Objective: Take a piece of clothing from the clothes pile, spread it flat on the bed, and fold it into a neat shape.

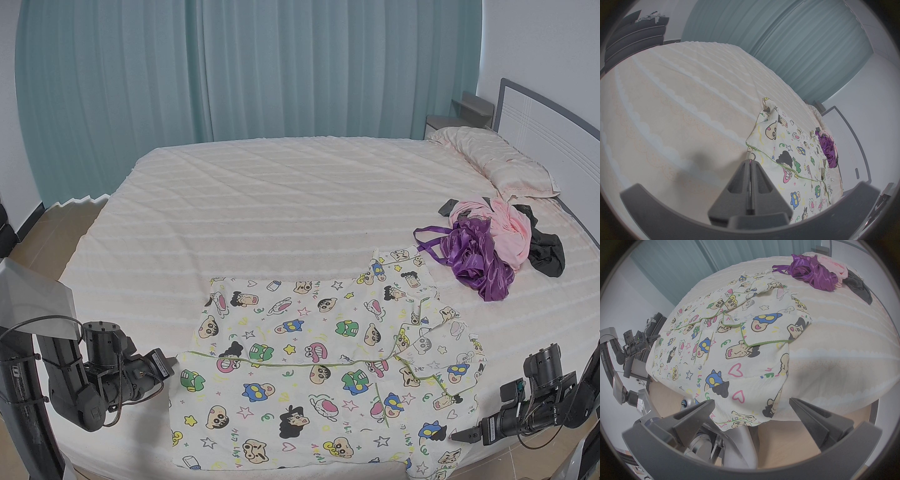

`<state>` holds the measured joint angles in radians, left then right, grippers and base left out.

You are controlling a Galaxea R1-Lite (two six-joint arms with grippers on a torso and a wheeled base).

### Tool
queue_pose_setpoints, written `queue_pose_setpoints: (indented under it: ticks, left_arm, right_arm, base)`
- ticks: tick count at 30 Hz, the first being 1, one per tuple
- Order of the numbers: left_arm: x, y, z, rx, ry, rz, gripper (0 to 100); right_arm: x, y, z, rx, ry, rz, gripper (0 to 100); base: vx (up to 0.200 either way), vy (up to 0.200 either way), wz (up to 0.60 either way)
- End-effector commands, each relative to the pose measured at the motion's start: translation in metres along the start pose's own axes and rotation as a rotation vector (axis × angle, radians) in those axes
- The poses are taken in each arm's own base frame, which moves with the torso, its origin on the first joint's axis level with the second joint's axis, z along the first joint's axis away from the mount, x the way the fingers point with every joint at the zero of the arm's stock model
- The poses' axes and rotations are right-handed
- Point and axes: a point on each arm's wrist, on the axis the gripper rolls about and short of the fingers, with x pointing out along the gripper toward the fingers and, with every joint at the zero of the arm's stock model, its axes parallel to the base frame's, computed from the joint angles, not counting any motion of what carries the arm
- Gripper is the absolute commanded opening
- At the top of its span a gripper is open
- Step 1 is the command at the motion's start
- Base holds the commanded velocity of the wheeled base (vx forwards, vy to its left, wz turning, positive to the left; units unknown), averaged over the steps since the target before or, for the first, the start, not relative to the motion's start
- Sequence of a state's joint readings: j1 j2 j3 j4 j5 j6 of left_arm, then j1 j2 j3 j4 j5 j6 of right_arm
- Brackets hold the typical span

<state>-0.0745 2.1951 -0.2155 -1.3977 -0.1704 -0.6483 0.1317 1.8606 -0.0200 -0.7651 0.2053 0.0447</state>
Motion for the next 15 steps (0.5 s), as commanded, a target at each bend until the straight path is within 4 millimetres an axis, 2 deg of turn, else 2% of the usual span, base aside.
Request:
queue_pose_setpoints:
  ticks: [1, 13, 14, 15]
  left_arm:
    - [0.0, 0.001, 0.002, -0.005, -0.008, 0.003, 0]
    - [0.013, 0.006, -0.001, -0.008, 0.006, 0.016, 0]
    - [0.016, 0.007, 0.0, -0.01, 0.0, 0.018, 100]
    - [0.016, 0.007, 0.001, -0.011, -0.003, 0.018, 100]
  right_arm:
    - [0.0, 0.0, 0.0, 0.0, 0.0, 0.0, 100]
    - [0.0, 0.0, 0.0, -0.002, 0.0, 0.0, 100]
    - [0.0, 0.0, 0.0, -0.002, 0.001, 0.0, 100]
    - [0.0, 0.0, 0.0, -0.003, 0.002, 0.001, 100]
  base:
    - [0.0, 0.0, 0.0]
    - [0.0, 0.0, 0.0]
    - [0.0, 0.0, 0.0]
    - [0.0, 0.0, 0.0]
